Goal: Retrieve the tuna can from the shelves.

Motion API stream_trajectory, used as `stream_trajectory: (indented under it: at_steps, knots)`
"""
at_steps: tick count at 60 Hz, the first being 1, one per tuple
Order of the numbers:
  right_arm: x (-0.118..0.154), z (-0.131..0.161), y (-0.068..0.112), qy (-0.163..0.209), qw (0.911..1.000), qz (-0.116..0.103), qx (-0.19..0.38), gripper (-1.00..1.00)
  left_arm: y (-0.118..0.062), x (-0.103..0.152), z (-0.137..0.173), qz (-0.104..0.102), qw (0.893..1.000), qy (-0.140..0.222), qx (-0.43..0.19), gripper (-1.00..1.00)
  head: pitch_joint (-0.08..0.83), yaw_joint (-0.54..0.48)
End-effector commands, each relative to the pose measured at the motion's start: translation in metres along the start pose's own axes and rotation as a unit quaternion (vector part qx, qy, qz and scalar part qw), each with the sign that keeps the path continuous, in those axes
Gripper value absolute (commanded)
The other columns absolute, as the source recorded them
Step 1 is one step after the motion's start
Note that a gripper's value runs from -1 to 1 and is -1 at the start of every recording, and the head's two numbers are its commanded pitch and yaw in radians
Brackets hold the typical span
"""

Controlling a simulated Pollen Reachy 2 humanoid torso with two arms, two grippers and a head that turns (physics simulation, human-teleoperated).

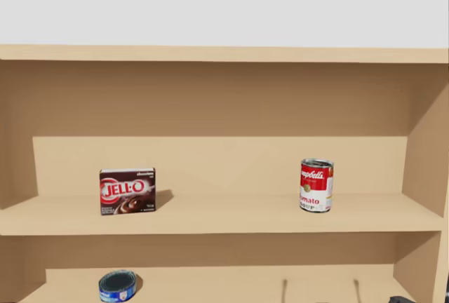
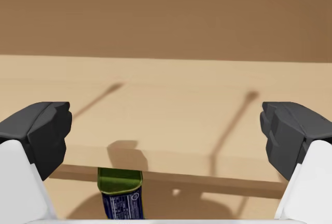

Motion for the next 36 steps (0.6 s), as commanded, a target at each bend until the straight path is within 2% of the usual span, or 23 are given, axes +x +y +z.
stream_trajectory:
  at_steps: [1, 9, 21, 27, 36]
  knots:
    - [-0.0028, 0.0004, 0.0019, -0.005, 0.9998, 0.007, -0.017, -1.0, 0.0003, 0.0, 0.0004, -0.003, 1.0, -0.001, 0.001, -1.0, -0.005, -0.04]
    - [-0.0005, 0.0008, 0.0029, 0.003, 0.9998, 0.017, -0.004, -1.0, 0.0008, 0.0004, 0.0004, -0.002, 1.0, -0.001, 0.001, -1.0, 0.014, -0.04]
    - [0.0005, 0.0004, 0.0004, -0.001, 0.9998, 0.016, -0.013, -1.0, 0.0008, 0.0006, 0.0006, -0.004, 1.0, -0.006, 0.0, -1.0, 0.139, -0.04]
    - [0.0019, 0.0014, -0.0006, -0.005, 0.9998, 0.015, -0.014, -1.0, 0.0011, 0.001, 0.0007, -0.005, 1.0, -0.009, -0.001, -1.0, 0.214, -0.01]
    - [0.0021, 0.0025, -0.0011, -0.007, 0.9996, 0.021, -0.014, -1.0, 0.0012, 0.0016, 0.0012, -0.007, 1.0, -0.012, -0.002, -1.0, 0.311, 0.09]
